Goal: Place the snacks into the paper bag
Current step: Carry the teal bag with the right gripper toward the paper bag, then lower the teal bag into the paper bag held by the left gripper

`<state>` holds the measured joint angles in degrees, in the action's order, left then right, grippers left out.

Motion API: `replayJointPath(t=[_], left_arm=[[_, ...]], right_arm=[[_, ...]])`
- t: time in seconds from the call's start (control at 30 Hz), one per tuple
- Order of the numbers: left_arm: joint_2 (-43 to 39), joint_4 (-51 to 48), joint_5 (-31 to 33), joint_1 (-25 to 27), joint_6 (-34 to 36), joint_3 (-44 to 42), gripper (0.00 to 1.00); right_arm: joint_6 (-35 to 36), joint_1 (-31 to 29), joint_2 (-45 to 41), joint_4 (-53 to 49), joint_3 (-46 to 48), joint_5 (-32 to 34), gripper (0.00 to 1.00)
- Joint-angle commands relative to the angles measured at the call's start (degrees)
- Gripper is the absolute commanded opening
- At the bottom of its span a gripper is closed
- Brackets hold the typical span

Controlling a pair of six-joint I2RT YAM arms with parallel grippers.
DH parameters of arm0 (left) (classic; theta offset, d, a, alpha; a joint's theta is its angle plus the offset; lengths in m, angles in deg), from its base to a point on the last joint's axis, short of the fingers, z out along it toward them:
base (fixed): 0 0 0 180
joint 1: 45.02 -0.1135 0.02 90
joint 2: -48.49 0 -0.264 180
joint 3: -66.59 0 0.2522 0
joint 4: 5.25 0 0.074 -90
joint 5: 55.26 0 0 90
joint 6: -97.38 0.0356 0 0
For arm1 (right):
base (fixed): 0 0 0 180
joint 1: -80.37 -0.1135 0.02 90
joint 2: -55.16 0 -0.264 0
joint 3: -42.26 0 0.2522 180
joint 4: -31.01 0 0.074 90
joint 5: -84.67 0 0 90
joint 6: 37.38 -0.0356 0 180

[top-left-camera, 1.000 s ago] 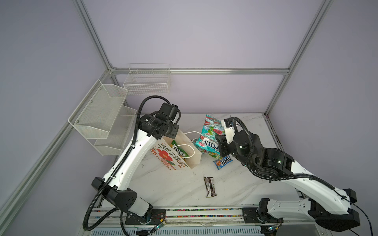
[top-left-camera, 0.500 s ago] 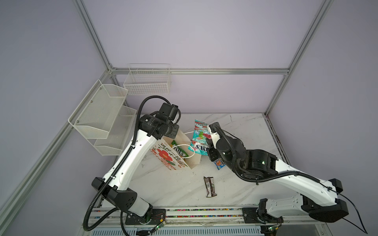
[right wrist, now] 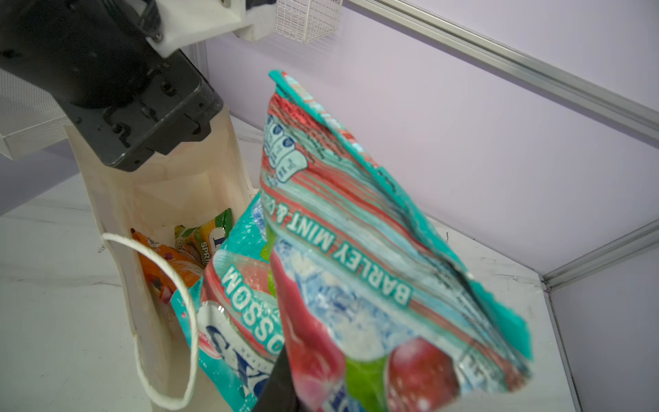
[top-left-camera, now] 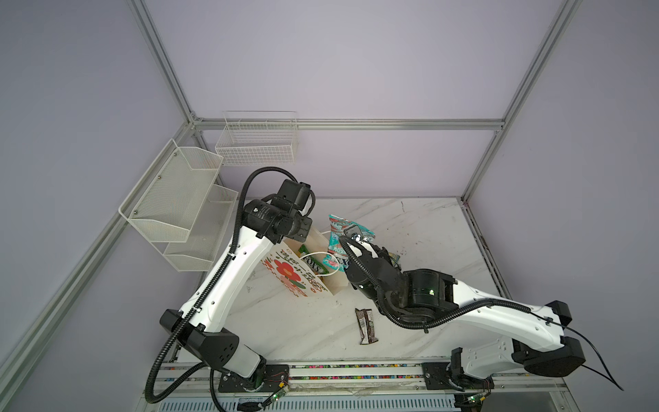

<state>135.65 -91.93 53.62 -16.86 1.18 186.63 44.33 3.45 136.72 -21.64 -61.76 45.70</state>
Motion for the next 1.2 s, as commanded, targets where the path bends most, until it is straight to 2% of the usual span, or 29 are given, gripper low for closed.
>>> replayJointPath(t=[0.0,0.13,0.23,0.57,1.17], left_arm=[[-0.67,0.62,0.28,0.05,0.92,3.23,0.0],[-0.58,0.68,0.13,0.05,0.92,3.45,0.0],[-0.59,0.61,0.18,0.07,0.92,3.53,0.0],[-0.85,0.62,0.11,0.09,0.97,3.48,0.0],[-1.02,0.41,0.25,0.05,1.19,3.48,0.0]], right_arm=[[0.88,-1.85,0.64,-1.38,-2.82,8.94,0.0],[1.77,-3.39,1.89,-2.28,-3.81,14.51,0.0],[3.43,-3.84,1.76,-1.1,-3.96,15.33,0.0],[11.19,-4.2,1.86,5.14,-2.07,10.38,0.0],[15.41,-4.2,8.26,6.31,-3.62,7.73,0.0]])
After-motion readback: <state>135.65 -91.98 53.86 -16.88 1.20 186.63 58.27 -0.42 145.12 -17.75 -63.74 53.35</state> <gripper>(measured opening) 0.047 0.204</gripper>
